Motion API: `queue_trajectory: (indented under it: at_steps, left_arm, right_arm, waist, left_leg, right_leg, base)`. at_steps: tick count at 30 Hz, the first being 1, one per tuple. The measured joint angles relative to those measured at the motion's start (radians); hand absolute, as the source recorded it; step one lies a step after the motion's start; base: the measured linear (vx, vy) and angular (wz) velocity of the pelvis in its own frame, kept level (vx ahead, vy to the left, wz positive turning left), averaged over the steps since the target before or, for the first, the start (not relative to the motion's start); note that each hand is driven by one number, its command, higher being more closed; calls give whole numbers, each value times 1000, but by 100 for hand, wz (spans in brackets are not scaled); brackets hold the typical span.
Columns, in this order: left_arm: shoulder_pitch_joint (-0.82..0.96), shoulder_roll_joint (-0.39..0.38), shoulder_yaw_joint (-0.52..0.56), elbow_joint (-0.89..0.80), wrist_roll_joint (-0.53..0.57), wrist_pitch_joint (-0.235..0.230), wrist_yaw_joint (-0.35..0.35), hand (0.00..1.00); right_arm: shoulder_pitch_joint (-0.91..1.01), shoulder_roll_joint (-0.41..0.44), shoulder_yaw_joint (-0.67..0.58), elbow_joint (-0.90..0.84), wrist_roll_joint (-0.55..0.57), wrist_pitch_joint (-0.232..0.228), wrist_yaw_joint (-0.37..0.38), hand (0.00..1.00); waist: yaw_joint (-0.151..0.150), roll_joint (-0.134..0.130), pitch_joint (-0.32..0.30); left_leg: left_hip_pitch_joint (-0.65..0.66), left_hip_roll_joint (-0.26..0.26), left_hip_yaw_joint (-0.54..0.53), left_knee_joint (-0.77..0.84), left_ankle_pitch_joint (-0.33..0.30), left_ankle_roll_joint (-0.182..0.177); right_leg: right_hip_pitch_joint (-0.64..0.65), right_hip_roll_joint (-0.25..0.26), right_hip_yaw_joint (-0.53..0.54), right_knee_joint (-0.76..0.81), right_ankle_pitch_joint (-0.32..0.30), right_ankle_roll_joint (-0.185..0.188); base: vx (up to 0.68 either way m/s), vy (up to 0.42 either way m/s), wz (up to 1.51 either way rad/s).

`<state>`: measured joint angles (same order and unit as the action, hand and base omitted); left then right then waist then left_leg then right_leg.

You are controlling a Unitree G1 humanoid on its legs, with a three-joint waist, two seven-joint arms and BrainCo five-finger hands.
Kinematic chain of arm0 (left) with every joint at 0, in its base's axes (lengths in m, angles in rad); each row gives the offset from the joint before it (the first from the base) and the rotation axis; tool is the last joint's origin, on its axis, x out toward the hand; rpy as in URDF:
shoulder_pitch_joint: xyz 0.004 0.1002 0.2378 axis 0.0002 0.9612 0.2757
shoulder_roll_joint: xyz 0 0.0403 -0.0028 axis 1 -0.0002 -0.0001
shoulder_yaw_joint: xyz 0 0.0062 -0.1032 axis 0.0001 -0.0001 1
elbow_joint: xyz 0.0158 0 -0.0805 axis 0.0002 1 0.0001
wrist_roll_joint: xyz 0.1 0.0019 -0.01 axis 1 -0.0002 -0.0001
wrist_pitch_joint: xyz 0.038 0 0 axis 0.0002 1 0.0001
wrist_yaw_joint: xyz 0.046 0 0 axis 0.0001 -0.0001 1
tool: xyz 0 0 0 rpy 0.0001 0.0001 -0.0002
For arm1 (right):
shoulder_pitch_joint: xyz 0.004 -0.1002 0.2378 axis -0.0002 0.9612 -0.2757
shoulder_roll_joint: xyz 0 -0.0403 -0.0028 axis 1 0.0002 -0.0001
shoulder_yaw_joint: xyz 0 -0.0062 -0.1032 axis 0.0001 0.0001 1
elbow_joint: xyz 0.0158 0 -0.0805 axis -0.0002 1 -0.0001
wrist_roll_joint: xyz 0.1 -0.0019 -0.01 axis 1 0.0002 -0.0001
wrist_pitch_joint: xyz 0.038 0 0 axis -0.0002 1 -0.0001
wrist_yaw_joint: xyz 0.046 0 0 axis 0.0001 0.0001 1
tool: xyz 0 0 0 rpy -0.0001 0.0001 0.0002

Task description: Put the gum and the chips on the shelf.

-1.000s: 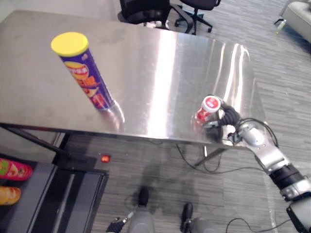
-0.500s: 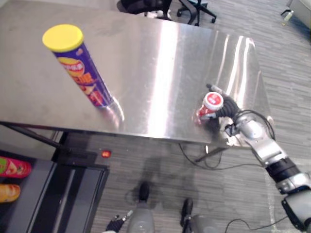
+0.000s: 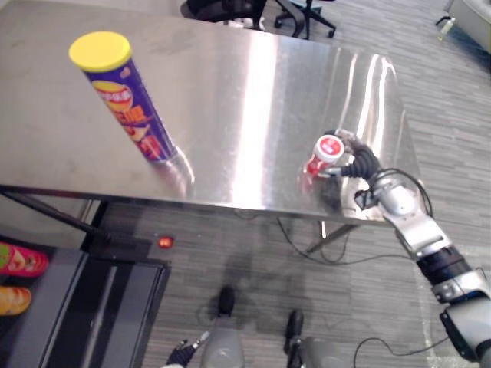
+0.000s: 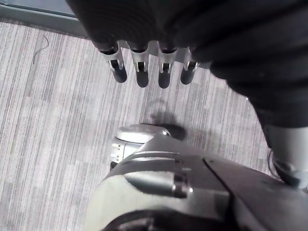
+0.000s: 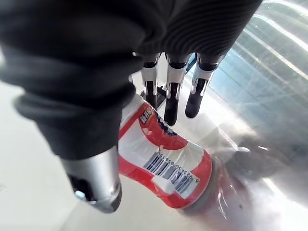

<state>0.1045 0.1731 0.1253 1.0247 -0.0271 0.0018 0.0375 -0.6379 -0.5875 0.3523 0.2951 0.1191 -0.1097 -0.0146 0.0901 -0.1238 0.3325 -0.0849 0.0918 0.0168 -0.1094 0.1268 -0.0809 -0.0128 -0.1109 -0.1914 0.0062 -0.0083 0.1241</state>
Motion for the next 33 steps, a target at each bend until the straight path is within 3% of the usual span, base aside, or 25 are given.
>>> queue_trajectory:
  at_steps: [9, 20, 22, 26, 33]
  left_arm:
    - [0, 1, 1, -11, 0, 0, 0, 0]
    - [0, 1, 2, -9, 0, 1, 3, 0]
    - [0, 0, 8, -9, 1, 2, 3, 0]
    - [1, -3, 22, -17, 2, 9, 7, 0]
    - [43, -4, 31, -28, 8, 24, 22, 0]
  right_arm:
    - [-21, 16, -32, 0, -1, -1, 1, 100]
    - [-19, 17, -42, -9, -33, 15, 1, 100]
    - [-18, 22, -105, -68, -53, 27, -7, 100]
    - [-17, 31, -266, -351, -210, 34, -89, 100]
    - [73, 50, -224, -567, -315, 8, -92, 100]
  waist:
    - [3, -6, 16]
    - [0, -5, 16]
    - [-3, -5, 16]
    - [-23, -7, 12]
    - [-60, -12, -100]
  left_leg:
    - [0, -16, -2, 0, 9, 6]
    - [5, 3, -4, 0, 1, 1]
    - [4, 3, -2, 0, 8, 1]
    - [11, 0, -5, 0, 13, 7]
    - [27, 10, -32, 0, 4, -1]
  right_leg:
    - [6, -12, -5, -1, 8, -1]
    - [5, 2, -3, 8, 4, 5]
    - [2, 0, 0, 8, 3, 5]
    - [14, -2, -8, 7, 8, -2]
    - [37, 9, -22, 7, 9, -3]
  base:
    - [7, 0, 2]
    - [2, 0, 0]
    - [0, 0, -4]
    - [0, 0, 4]
    - [16, -18, 5]
